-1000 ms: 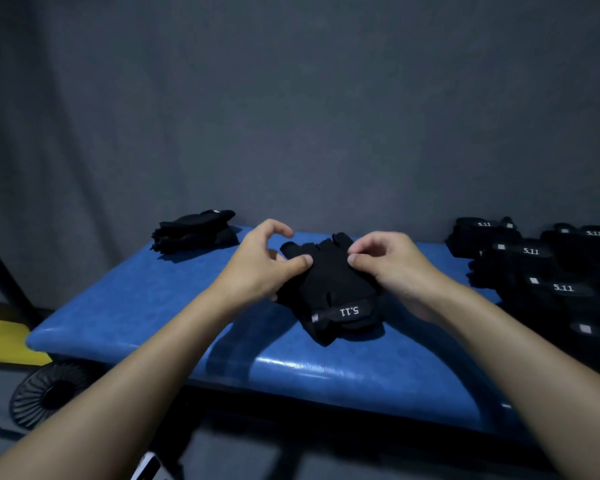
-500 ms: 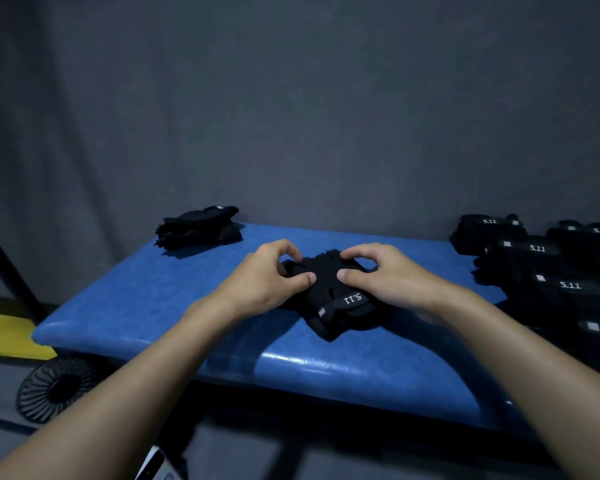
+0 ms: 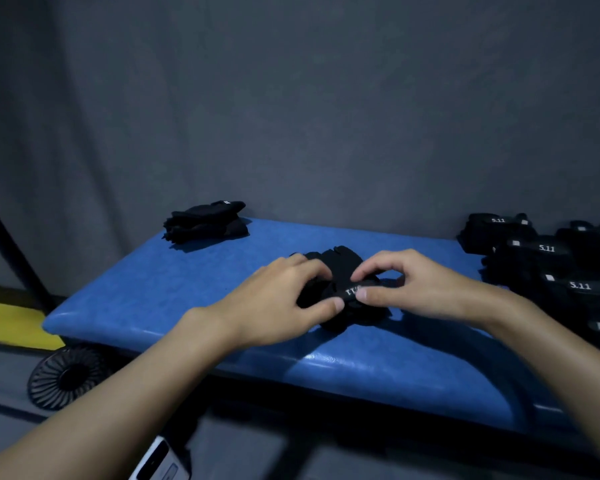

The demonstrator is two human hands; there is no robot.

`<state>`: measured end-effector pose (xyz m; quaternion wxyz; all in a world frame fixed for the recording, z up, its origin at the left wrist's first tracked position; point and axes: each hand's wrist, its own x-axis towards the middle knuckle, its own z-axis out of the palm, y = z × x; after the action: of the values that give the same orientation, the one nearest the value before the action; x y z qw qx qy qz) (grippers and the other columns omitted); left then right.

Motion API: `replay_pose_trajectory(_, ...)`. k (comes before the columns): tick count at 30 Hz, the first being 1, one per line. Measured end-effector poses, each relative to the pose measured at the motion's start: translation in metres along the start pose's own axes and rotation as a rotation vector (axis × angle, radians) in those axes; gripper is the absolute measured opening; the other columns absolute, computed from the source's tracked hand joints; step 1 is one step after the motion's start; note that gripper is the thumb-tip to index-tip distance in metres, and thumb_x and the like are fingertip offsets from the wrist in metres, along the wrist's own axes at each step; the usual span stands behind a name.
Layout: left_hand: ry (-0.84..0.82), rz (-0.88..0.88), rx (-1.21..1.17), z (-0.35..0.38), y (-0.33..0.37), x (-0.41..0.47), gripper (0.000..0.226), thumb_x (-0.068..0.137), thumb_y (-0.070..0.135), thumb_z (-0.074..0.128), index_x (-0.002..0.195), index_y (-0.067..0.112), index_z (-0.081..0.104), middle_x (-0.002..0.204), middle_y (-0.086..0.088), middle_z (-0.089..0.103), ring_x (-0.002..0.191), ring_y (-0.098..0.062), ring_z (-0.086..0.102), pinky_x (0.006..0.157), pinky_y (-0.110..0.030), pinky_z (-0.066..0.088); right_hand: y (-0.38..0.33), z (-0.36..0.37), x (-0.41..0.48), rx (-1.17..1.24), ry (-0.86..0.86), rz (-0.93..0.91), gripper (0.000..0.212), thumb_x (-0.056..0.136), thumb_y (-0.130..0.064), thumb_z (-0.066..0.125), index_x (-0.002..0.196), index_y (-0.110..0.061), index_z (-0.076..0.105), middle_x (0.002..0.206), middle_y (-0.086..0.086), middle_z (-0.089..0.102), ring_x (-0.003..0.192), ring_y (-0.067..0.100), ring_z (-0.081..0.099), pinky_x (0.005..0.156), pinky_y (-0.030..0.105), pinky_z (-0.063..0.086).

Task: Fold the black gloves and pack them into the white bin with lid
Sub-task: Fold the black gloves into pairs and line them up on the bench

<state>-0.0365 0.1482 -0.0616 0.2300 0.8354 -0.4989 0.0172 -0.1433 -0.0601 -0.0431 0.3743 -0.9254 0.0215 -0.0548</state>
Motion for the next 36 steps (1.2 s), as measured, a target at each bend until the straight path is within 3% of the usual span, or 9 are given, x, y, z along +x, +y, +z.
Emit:
replay_pose_trajectory(5, -0.058, 0.015, 0.062, 0.004, -0.003, -0.007, 0.051, 0.085, 0.067, 0.048, 0.126, 0.039, 0.053, 0.12, 0.017, 0.056, 0.113, -0.006, 0.052, 0.097, -0.042, 0.046, 0.008, 0.002, -0.002, -0.072, -0.03, 0.007, 0.013, 0.083, -0.039, 0.074, 0.096, -0.038, 0.072, 0.111, -0.006, 0.059, 0.104, 0.006, 0.058, 0.095, 0.023, 0.045)
replay_pose_trajectory(9, -0.015, 0.051, 0.081, 0.004, -0.001, -0.009, 0.044, 0.092, 0.057, 0.047, 0.132, 0.039, 0.051, 0.124, 0.017, 0.057, 0.117, -0.004, 0.051, 0.099, -0.041, 0.043, 0.002, 0.003, -0.001, -0.039, -0.021, -0.003, 0.018, 0.081, -0.03, 0.079, 0.096, -0.034, 0.071, 0.106, -0.007, 0.061, 0.098, 0.004, 0.061, 0.089, 0.023, 0.047)
replay_pose_trajectory(14, 0.079, 0.097, 0.106, 0.0, -0.004, -0.006, 0.039, 0.092, 0.052, 0.04, 0.115, 0.034, 0.066, 0.118, 0.017, 0.063, 0.111, -0.005, 0.057, 0.094, -0.04, 0.046, -0.004, 0.0, -0.001, -0.002, -0.044, -0.016, 0.03, 0.077, -0.018, 0.082, 0.101, -0.03, 0.07, 0.101, -0.011, 0.066, 0.074, -0.015, 0.058, 0.077, 0.014, 0.041)
replay_pose_trajectory(17, 0.157, 0.164, 0.157, -0.001, -0.005, -0.005, 0.035, 0.096, 0.047, 0.039, 0.106, 0.029, 0.068, 0.11, 0.013, 0.067, 0.104, -0.011, 0.061, 0.085, -0.041, 0.049, -0.005, 0.001, 0.001, 0.033, 0.037, -0.064, 0.027, 0.078, -0.009, 0.08, 0.097, -0.026, 0.072, 0.098, -0.005, 0.07, 0.079, -0.008, 0.063, 0.077, 0.02, 0.05)
replay_pose_trajectory(20, 0.201, 0.202, 0.144, 0.001, -0.005, -0.004, 0.028, 0.096, 0.041, 0.048, 0.106, 0.026, 0.069, 0.107, 0.012, 0.068, 0.101, -0.014, 0.062, 0.081, -0.041, 0.051, -0.001, 0.0, 0.003, 0.022, 0.101, -0.104, 0.027, 0.079, -0.007, 0.077, 0.098, -0.027, 0.073, 0.101, -0.01, 0.069, 0.092, -0.002, 0.063, 0.089, 0.025, 0.05)
replay_pose_trajectory(25, 0.027, 0.182, 0.136, 0.004, 0.0, -0.009, 0.026, 0.092, 0.044, 0.058, 0.113, 0.03, 0.065, 0.104, 0.012, 0.066, 0.095, -0.011, 0.06, 0.08, -0.035, 0.049, 0.009, 0.0, 0.002, -0.227, -0.149, -0.088, 0.028, 0.082, -0.015, 0.076, 0.106, -0.03, 0.073, 0.114, -0.013, 0.064, 0.105, -0.001, 0.058, 0.096, 0.021, 0.043)
replay_pose_trajectory(29, -0.01, 0.155, 0.151, 0.003, 0.0, -0.009, 0.039, 0.083, 0.054, 0.067, 0.115, 0.035, 0.059, 0.104, 0.015, 0.062, 0.093, -0.007, 0.057, 0.078, -0.031, 0.047, 0.01, 0.0, 0.0, -0.241, -0.185, -0.042, 0.044, 0.078, -0.017, 0.078, 0.118, -0.033, 0.068, 0.121, -0.019, 0.059, 0.11, -0.001, 0.057, 0.101, 0.022, 0.043)
replay_pose_trajectory(33, 0.051, 0.18, 0.158, 0.007, -0.001, -0.008, 0.029, 0.089, 0.038, 0.063, 0.116, 0.032, 0.058, 0.104, 0.013, 0.064, 0.092, -0.011, 0.059, 0.074, -0.033, 0.047, 0.01, 0.002, -0.001, -0.264, -0.133, -0.05, 0.043, 0.078, -0.012, 0.07, 0.11, -0.04, 0.068, 0.108, -0.019, 0.065, 0.1, 0.001, 0.061, 0.094, 0.032, 0.05)
replay_pose_trajectory(36, 0.134, 0.135, 0.055, 0.011, -0.003, -0.007, 0.021, 0.093, 0.033, 0.059, 0.114, 0.033, 0.059, 0.091, 0.012, 0.067, 0.081, -0.013, 0.06, 0.07, -0.035, 0.048, 0.006, 0.002, -0.004, -0.16, -0.055, -0.054, 0.036, 0.087, -0.012, 0.066, 0.106, -0.044, 0.067, 0.095, -0.017, 0.07, 0.085, 0.0, 0.065, 0.082, 0.028, 0.054)
